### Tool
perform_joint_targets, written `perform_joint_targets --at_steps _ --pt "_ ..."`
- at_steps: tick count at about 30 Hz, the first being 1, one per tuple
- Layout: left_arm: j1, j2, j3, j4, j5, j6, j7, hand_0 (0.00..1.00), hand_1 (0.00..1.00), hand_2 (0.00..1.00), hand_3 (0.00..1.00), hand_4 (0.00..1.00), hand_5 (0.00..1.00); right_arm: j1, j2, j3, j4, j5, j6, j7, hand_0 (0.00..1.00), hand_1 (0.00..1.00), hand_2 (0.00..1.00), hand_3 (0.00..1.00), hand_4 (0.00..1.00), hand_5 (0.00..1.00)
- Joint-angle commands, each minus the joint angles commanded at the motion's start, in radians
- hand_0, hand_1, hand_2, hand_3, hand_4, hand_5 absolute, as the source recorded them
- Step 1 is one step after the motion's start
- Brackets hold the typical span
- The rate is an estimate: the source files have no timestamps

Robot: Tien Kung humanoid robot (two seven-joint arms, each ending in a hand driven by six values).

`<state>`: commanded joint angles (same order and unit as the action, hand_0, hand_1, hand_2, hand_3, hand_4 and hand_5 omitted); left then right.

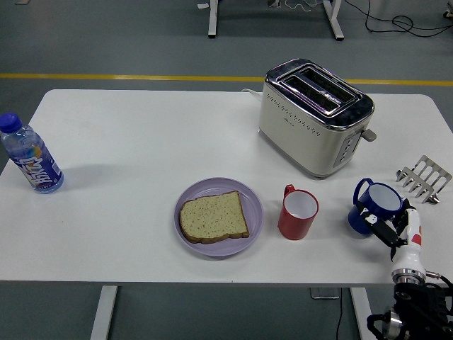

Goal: Pick up the cup,pour liquid into bread,place the cup on the desk

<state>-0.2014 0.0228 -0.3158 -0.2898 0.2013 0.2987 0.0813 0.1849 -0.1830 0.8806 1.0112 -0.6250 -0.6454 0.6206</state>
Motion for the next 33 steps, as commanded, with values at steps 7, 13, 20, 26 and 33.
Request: perform_joint_targets --at_steps 7,13,20,26,33 --pt "-0.002 0.001 0.006 0.000 -0.010 0.000 -0.004 0.682 0.689 0.695 0.548 0.253 0.998 0.005 -0.021 0.036 0.034 -0.077 0.000 -0.029 0.422 0.353 0.464 0.479 0.859 0.054" --pt "-0.003 0.003 0.011 0.001 -0.018 0.000 -0.007 0.683 0.688 0.695 0.548 0.253 0.998 0.012 -0.051 0.070 0.088 -0.169 0.000 -0.071 0.379 0.298 0.439 0.444 0.850 0.059" --pt "-0.005 0.005 0.016 0.001 -0.025 0.000 -0.010 0.682 0.689 0.695 0.548 0.253 0.998 0.010 -0.083 0.097 0.169 -0.301 0.000 -0.153 0.340 0.282 0.430 0.439 0.853 0.067" --pt "-0.006 0.006 0.017 0.001 -0.028 0.001 -0.010 0.682 0.688 0.695 0.548 0.253 0.998 0.000 -0.103 0.098 0.224 -0.388 0.000 -0.234 0.308 0.270 0.423 0.439 0.829 0.059" --pt "-0.008 0.007 0.017 0.001 -0.028 0.001 -0.010 0.682 0.689 0.695 0.548 0.253 0.998 0.005 -0.133 0.087 0.316 -0.495 0.000 -0.323 0.300 0.262 0.415 0.435 0.823 0.061"
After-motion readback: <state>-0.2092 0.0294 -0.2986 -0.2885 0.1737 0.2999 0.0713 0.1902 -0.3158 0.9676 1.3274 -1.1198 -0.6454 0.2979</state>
